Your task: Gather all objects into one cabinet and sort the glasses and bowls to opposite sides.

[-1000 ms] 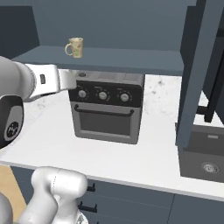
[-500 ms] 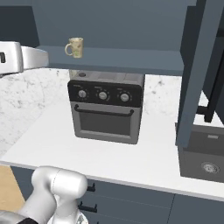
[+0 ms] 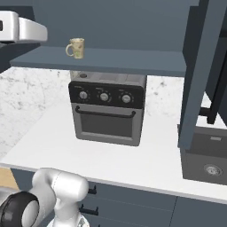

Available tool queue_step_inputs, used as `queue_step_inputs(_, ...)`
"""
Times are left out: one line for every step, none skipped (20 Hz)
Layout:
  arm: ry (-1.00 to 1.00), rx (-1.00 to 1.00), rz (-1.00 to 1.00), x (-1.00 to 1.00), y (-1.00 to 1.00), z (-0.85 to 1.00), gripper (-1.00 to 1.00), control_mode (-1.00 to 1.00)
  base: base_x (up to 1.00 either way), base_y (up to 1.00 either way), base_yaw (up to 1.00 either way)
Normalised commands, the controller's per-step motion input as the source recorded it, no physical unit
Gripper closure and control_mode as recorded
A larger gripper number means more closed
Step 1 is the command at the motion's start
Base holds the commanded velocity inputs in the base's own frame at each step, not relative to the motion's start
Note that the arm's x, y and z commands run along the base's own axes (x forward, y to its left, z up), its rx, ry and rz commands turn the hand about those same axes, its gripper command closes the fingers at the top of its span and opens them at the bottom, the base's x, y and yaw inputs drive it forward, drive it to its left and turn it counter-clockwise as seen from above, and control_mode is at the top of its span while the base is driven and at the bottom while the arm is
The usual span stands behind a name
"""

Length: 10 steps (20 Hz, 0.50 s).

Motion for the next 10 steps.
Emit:
queue_step_inputs(-0.04, 0.21, 0.03, 0.25, 0.00, 0.00, -1.00, -1.00, 0.00, 0.00, 0.00)
queue_step_inputs(-0.06, 0.21, 0.00, 0.11, 0.00, 0.00, -1.00, -1.00, 0.00, 0.00, 0.00)
queue_step_inputs(-0.10, 0.21, 0.00, 0.00, 0.31, 0.00, -1.00, -1.00, 0.00, 0.00, 0.00)
queue_step_inputs(-0.12, 0.21, 0.00, 0.00, 0.51, 0.00, -1.00, -1.00, 0.00, 0.00, 0.00)
queue_step_inputs(-0.16, 0.22, 0.00, 0.00, 0.66, 0.00, -1.00, -1.00, 0.00, 0.00, 0.00)
queue_step_inputs(-0.15, 0.18, -0.02, 0.00, 0.81, 0.00, -1.00, -1.00, 0.00, 0.00, 0.00)
queue_step_inputs(-0.15, 0.14, -0.03, 0.00, 0.86, 0.00, -1.00, -1.00, 0.00, 0.00, 0.00)
queue_step_inputs(-0.15, 0.11, -0.05, 0.00, 0.86, 0.00, -1.00, -1.00, 0.00, 0.00, 0.00)
queue_step_inputs(-0.07, 0.03, -0.05, 0.00, 0.76, 0.00, -1.00, -1.00, 0.00, 0.00, 0.00)
queue_step_inputs(-0.01, 0.00, -0.05, 0.19, 0.66, 0.00, -1.00, -1.00, 0.00, 0.00, 0.00)
